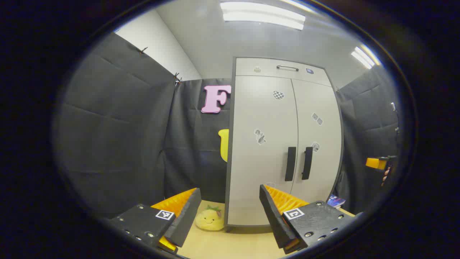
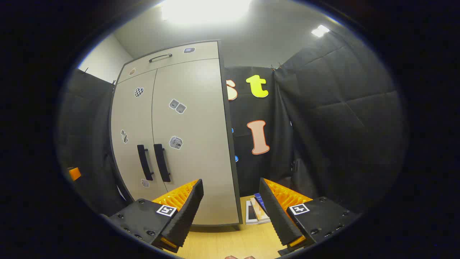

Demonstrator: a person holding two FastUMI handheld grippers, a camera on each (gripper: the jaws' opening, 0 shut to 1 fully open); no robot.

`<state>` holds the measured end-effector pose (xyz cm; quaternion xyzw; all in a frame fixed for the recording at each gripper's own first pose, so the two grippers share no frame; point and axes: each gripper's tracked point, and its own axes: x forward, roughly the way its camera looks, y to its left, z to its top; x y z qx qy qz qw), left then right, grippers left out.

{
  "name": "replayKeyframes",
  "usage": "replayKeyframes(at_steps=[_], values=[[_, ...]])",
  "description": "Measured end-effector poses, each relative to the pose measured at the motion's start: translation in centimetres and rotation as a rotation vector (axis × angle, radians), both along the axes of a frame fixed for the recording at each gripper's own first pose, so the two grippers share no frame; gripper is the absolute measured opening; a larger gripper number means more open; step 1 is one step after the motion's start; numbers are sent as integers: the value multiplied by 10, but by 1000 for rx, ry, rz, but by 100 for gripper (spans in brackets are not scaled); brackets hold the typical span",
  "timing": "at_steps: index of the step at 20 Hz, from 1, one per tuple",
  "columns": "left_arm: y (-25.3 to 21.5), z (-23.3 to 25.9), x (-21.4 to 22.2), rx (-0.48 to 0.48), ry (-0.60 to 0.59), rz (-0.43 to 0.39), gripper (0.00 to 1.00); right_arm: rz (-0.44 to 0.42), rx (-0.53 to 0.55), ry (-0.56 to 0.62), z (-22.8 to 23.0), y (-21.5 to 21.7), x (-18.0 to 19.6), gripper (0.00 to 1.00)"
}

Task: Open the right door of the double-door shoe cabinet with the right hand, and open the left door with the left hand.

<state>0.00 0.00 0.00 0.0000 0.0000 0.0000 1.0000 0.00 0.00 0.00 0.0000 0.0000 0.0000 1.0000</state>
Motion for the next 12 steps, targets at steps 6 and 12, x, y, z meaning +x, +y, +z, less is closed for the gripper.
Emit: replayKeyframes(at_steps=[6, 12], values=[[6, -23, -11, 5, 33, 1, 92, -1, -20, 25, -8, 6, 0, 98], [28, -45, -25, 6, 71, 39, 92, 18, -24, 57, -10, 22, 9, 98]])
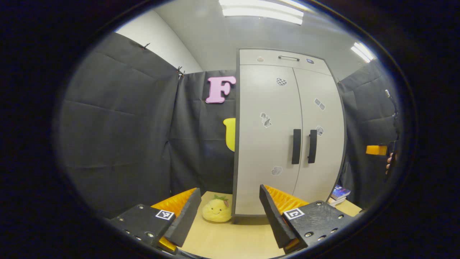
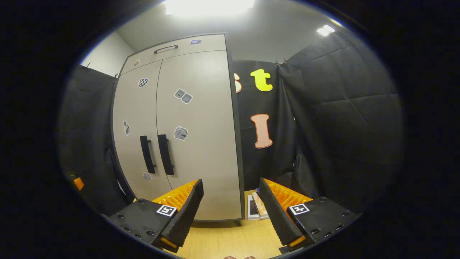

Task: Open the right door of the double-door shoe cabinet with the right hand, and open the left door with the left hand.

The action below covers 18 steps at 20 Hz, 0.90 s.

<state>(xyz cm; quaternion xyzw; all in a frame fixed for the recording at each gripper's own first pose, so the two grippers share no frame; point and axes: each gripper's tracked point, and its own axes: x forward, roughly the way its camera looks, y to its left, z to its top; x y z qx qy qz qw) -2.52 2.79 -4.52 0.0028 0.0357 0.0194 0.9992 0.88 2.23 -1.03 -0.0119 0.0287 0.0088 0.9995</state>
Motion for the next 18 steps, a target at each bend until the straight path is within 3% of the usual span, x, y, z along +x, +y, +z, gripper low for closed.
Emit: replayKeyframes(at_steps=[7, 14, 18], values=[[28, -20, -15, 3, 39, 51, 92, 69, 13, -19, 26, 39, 25, 98], [21, -52, -19, -67, 101, 30, 94, 167, 0, -54, 54, 103, 63, 98], [24, -60, -15, -28, 113, 28, 94, 221, 9, -29, 51, 143, 93, 98]])
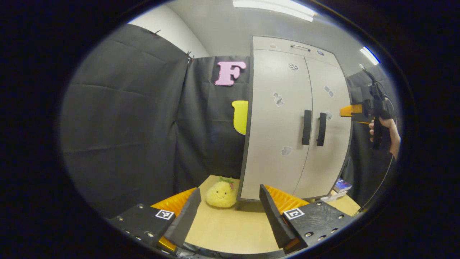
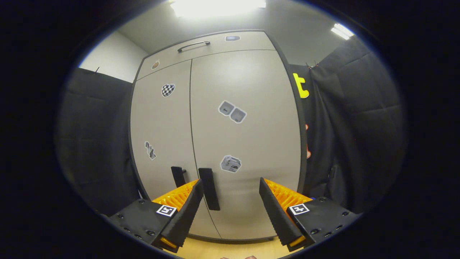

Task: Open the right door of the double-door shoe cabinet with the right hand, and open the left door with the left hand.

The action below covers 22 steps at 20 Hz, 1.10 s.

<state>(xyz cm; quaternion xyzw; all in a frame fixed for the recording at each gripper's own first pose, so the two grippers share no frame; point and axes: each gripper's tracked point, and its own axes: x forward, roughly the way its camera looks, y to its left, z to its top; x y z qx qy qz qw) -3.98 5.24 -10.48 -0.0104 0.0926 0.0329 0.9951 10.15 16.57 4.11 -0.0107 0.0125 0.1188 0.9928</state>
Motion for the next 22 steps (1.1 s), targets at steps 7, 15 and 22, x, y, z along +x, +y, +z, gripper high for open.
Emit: replayKeyframes(at_steps=[7, 15, 22], values=[[14, -13, 3, 9, 21, 8, 94, 13, -3, 51, -22, 41, 46, 98], [38, -19, 8, 16, 39, 47, 93, -21, -3, 117, -47, 56, 88, 75], [38, -18, 9, 15, 26, 28, 92, -103, -61, 69, -46, 54, 91, 28]])
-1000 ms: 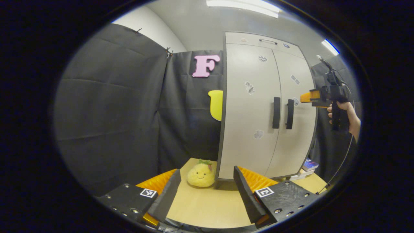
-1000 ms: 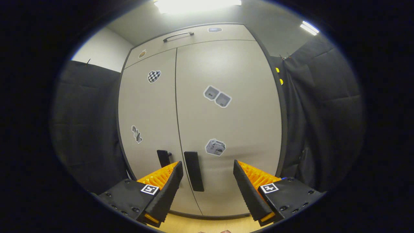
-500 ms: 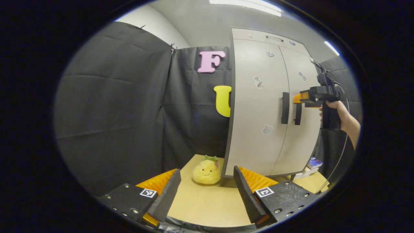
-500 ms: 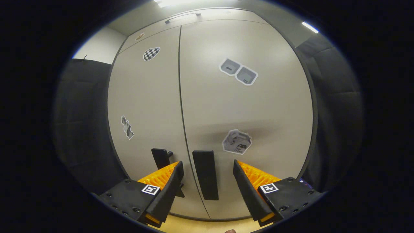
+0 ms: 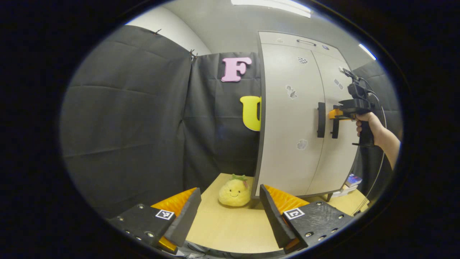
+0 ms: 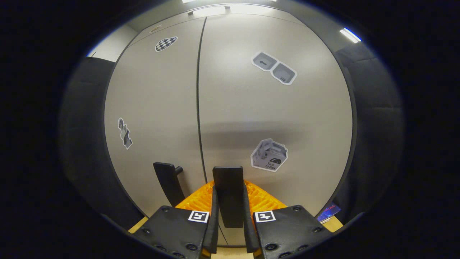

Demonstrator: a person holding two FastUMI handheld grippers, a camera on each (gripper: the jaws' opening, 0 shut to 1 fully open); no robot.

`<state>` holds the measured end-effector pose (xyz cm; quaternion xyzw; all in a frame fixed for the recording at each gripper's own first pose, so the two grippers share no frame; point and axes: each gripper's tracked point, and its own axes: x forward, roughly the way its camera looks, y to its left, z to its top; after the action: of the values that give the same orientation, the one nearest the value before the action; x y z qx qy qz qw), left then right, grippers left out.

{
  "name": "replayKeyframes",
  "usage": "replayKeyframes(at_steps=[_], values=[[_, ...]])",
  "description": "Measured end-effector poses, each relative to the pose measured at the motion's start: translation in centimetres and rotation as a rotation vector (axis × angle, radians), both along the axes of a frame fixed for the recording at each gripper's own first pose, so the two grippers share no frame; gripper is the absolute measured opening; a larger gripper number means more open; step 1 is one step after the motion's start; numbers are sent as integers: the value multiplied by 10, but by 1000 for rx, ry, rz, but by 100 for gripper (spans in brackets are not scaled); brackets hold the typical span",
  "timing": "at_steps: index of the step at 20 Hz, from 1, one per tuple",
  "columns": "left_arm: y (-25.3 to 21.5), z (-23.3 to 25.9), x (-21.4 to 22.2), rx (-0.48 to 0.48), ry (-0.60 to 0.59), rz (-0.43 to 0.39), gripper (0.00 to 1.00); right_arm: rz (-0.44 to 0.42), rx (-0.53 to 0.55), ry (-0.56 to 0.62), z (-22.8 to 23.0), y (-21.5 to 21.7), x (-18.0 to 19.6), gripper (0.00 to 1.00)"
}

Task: Open the right door of the double-door shoe cabinet with the right hand, and open the left door with the left hand.

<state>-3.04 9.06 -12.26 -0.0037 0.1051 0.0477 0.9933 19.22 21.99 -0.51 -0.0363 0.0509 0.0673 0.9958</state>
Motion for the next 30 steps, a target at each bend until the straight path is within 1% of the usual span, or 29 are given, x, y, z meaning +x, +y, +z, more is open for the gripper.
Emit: replayKeyframes(at_steps=[1, 2, 3, 4, 5, 6, 7, 8, 10, 11, 12, 14, 16, 19, 22, 23, 24, 25, 26, 27, 29, 30], values=[[0, -1, 0, 1, 2, -8, 92, -3, 7, 2, 0, 0, 0, 32], [-1, -1, 0, 4, 6, -16, 92, -4, 7, 3, 1, -2, -3, 32], [-2, -2, -1, 7, 9, -26, 92, 6, 16, 0, 0, -1, 3, 24], [-3, -4, 0, 10, 12, -35, 94, 15, 16, -2, 0, -1, 0, 24], [-5, -7, 0, 10, 16, -44, 92, 30, 21, -1, 0, -1, 0, 20], [-8, -10, 1, 7, 21, -54, 92, 42, 33, 5, -1, -1, 1, 20], [-11, -13, 0, 1, 25, -65, 92, 50, 35, 16, -1, 0, 1, 12], [-15, -14, 1, -3, 29, -76, 92, 66, 11, 33, -1, -1, -2, 10], [-25, -10, 6, -2, 28, -96, 92, 82, 5, 34, -2, -1, -4, 7], [-29, -8, 7, 2, 26, -105, 94, 92, 9, 33, -1, -2, -7, 6], [-32, -7, 6, 6, 23, -115, 92, 104, 11, 38, -2, -2, -9, 6], [-39, -4, 3, 11, 19, -136, 92, 122, 24, 42, -2, -2, -17, 6], [-40, -4, -1, 25, 24, -136, 94, 140, 15, 42, -1, -2, -26, 6], [-47, -5, -8, -5, 32, -144, 94, 166, 19, 44, -2, -17, -54, 6], [-55, -10, -11, -15, 47, -158, 94, 188, 26, 52, -1, -28, -73, 6], [-61, -10, -12, -14, 52, -172, 92, 191, 21, 55, 0, -34, -81, 6], [-68, -10, -14, -7, 55, -191, 92, 191, 17, 55, 0, -39, -88, 4], [-74, -9, -14, 8, 51, -204, 92, 193, 18, 54, 1, -46, -95, 4], [-80, -6, -14, 23, 46, -218, 92, 195, 19, 51, 1, -51, -101, 6], [-88, -4, -15, 30, 44, -232, 92, 197, 24, 50, 2, -56, -106, 6], [-106, -7, -16, 14, 49, -261, 92, 191, 30, 48, 3, -66, -116, 6], [-115, -10, -17, -2, 55, -279, 94, 191, 28, 48, 3, -72, -121, 6]])
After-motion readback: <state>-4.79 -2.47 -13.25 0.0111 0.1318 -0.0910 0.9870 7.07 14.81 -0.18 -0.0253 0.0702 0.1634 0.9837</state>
